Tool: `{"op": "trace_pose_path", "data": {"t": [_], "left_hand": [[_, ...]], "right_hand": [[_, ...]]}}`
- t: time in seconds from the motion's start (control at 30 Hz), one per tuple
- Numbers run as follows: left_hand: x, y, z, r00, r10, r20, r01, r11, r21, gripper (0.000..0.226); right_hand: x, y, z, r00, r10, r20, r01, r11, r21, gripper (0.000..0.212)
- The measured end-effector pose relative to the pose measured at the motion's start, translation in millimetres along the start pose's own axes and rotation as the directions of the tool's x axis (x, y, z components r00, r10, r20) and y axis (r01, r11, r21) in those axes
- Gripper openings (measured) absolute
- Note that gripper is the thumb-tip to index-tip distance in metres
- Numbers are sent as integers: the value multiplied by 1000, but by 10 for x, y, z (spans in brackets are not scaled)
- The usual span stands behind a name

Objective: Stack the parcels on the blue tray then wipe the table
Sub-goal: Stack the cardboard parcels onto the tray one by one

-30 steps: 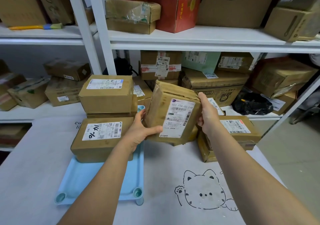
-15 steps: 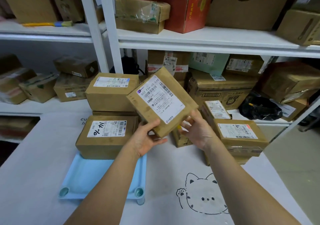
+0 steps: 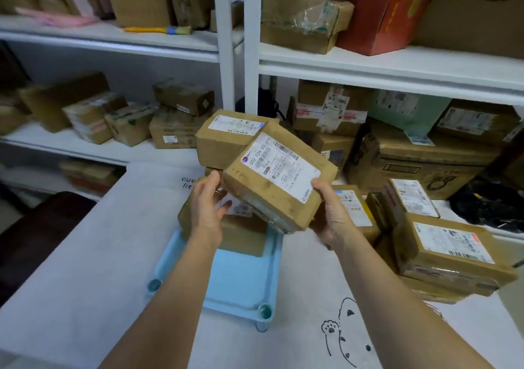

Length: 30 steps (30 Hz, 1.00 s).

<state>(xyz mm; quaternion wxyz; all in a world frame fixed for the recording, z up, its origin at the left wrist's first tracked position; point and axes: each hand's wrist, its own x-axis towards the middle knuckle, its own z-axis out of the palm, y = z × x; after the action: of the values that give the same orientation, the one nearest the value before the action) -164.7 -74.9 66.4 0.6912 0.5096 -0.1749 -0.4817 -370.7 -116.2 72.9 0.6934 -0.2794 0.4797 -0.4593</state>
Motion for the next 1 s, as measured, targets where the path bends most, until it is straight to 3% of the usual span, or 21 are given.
{"op": "trace_pose_path", "data": {"t": [0.07, 0.13, 0.2, 0.33, 0.4, 0.47, 0.57, 0.77, 1.0], "left_hand": [[25, 53, -96, 999, -4, -53, 6, 999, 41, 38], [80, 68, -250, 999, -24, -32, 27, 995, 94, 63], [111, 81, -352, 1000, -20, 8, 19, 989, 147, 78], [156, 136, -411, 999, 11, 51, -22, 974, 225, 52], [210, 157, -464, 999, 51, -2, -50, 981, 188, 22], [286, 179, -560, 997, 62, -46, -53, 982, 179, 9], [348, 209, -685, 995, 19, -100, 3, 977, 213, 14], [480, 391, -722, 988, -97, -117, 124, 962, 243, 42], [690, 534, -730, 984, -177, -23, 174, 927, 333, 29]], "right_hand": [[20, 38, 117, 999, 19, 38, -19, 1000, -20, 56], [40, 98, 228, 995, 59, 80, -53, 996, -73, 55], [41, 131, 274, 989, 98, 108, -90, 993, -77, 39], [72, 157, 300, 982, 159, 101, -149, 984, -100, 22], [95, 187, 369, 982, 169, 80, -152, 970, -189, 29], [143, 225, 449, 984, 172, 55, -148, 944, -294, 46], [172, 256, 595, 984, 173, 40, -142, 904, -404, 53], [241, 228, 902, 990, 138, -33, -138, 877, -460, 38], [400, 302, 1075, 984, 48, -170, -137, 815, -564, 36]]}}
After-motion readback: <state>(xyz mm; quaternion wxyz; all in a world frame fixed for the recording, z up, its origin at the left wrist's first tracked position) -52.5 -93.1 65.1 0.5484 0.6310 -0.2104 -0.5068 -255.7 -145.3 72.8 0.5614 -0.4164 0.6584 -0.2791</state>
